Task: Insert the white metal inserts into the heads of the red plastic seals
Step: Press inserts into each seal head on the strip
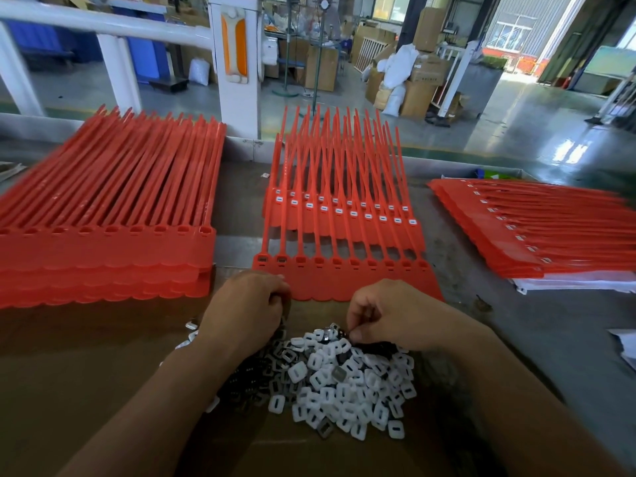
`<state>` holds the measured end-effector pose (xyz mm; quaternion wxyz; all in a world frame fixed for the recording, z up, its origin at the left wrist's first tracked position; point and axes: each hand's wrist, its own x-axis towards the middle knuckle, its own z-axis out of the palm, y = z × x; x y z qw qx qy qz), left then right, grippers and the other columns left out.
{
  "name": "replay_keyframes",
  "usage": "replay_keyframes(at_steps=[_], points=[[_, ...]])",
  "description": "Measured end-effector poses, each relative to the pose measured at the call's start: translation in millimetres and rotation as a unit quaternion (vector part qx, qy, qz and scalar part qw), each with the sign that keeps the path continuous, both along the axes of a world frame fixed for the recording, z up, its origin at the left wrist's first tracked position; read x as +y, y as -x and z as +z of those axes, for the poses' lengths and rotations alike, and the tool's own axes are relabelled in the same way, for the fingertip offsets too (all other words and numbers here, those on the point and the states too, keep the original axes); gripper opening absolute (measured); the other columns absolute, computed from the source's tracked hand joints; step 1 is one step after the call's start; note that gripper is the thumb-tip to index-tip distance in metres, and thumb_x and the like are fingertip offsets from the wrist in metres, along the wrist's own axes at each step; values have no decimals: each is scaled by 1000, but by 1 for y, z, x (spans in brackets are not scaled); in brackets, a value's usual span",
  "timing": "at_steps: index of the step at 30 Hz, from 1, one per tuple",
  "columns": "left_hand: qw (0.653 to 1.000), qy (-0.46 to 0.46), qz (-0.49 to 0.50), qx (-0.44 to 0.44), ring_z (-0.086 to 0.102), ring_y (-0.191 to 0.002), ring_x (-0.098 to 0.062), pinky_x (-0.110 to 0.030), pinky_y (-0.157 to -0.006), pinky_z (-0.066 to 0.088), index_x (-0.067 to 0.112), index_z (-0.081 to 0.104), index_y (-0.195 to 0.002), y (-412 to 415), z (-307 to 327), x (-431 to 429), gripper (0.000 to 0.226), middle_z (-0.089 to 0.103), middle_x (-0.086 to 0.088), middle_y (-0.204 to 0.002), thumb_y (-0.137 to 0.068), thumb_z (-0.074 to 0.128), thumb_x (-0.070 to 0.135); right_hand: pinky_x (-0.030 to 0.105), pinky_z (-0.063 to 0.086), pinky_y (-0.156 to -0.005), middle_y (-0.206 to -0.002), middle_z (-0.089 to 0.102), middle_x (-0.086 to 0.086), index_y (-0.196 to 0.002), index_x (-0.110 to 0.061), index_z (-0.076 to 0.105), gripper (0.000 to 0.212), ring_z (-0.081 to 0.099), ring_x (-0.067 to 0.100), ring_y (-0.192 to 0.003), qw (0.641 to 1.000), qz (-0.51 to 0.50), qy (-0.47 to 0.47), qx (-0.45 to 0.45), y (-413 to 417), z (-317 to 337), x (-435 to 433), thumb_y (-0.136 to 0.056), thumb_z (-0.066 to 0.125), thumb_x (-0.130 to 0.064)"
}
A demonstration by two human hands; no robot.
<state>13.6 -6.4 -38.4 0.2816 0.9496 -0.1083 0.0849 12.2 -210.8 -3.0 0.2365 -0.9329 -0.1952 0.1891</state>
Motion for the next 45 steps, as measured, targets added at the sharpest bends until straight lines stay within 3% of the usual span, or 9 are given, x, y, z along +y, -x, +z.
replay_keyframes(at_steps=[4, 8, 17, 24, 28, 32, 35, 42, 45], points=[[1000, -3, 1, 3, 49, -119, -6, -19, -99, 32, 20, 66, -112, 0, 0, 0, 33, 58, 9, -126, -87, 49, 7, 11, 39, -63, -78, 59, -18, -76, -35, 59, 18, 54, -7, -72, 1000, 4, -2, 6, 0, -1, -2, -85, 65, -21], [1000, -5, 1, 4, 48, -119, -6, -18, -99, 32, 20, 65, -113, -1, 0, 0, 34, 58, 9, -127, -87, 48, 7, 3, 39, -60, -78, 57, -22, -92, -29, 66, 12, 51, -14, -69, 1000, 20, 12, 1, 0, -2, -2, -89, 59, -19], [1000, -8, 1, 3, 49, -118, -6, -20, -99, 33, 21, 65, -113, -1, -1, 0, 33, 58, 8, -126, -88, 49, 8, 10, 37, -60, -78, 54, -22, -75, -38, 53, 20, 51, -9, -71, 1000, 20, 18, -2, 2, 0, -2, -92, 54, -28], [1000, -6, 1, 3, 50, -118, -7, -20, -99, 34, 20, 66, -113, 0, -1, 0, 33, 58, 8, -126, -87, 48, 8, 7, 43, -67, -80, 58, -23, -83, -34, 62, 16, 54, -12, -75, 1000, 23, 9, -1, 3, 1, -4, -87, 62, -19], [1000, -5, 4, 5, 49, -119, -8, -22, -100, 34, 21, 65, -113, 0, -1, 0, 33, 58, 8, -126, -88, 48, 8, 4, 40, -58, -81, 59, -18, -81, -39, 58, 24, 53, -17, -69, 999, 31, -1, 37, 4, 3, -5, -80, 70, -18], [1000, -6, 3, 3, 49, -119, -7, -20, -100, 33, 19, 65, -113, 0, -1, 0, 33, 58, 8, -126, -87, 49, 7, 5, 44, -65, -80, 59, -20, -88, -30, 63, 7, 54, -13, -72, 999, 43, 23, 4, 4, 1, -3, -86, 63, -23], [1000, -6, 2, 4, 49, -119, -6, -19, -99, 33, 20, 65, -113, 0, 0, 0, 33, 58, 8, -127, -87, 48, 7, 4, 42, -67, -78, 57, -24, -94, -26, 67, 10, 53, -13, -74, 999, 34, 20, -13, 4, -1, -5, -90, 58, -25], [1000, -7, 3, 10, 48, -119, -5, -18, -99, 32, 21, 64, -115, -1, 0, 0, 34, 57, 10, -128, -88, 48, 8, 2, 41, -67, -76, 57, -26, -92, -29, 69, 14, 53, -17, -72, 1000, 20, 4, -10, 2, -1, -8, -88, 60, -20], [1000, -3, 1, 8, 49, -118, -7, -19, -98, 33, 20, 66, -112, -1, 0, 0, 34, 58, 8, -126, -87, 49, 7, 2, 41, -66, -75, 58, -23, -83, -31, 67, 13, 52, -18, -72, 1000, 20, -5, -6, 2, 1, -7, -86, 63, -18]])
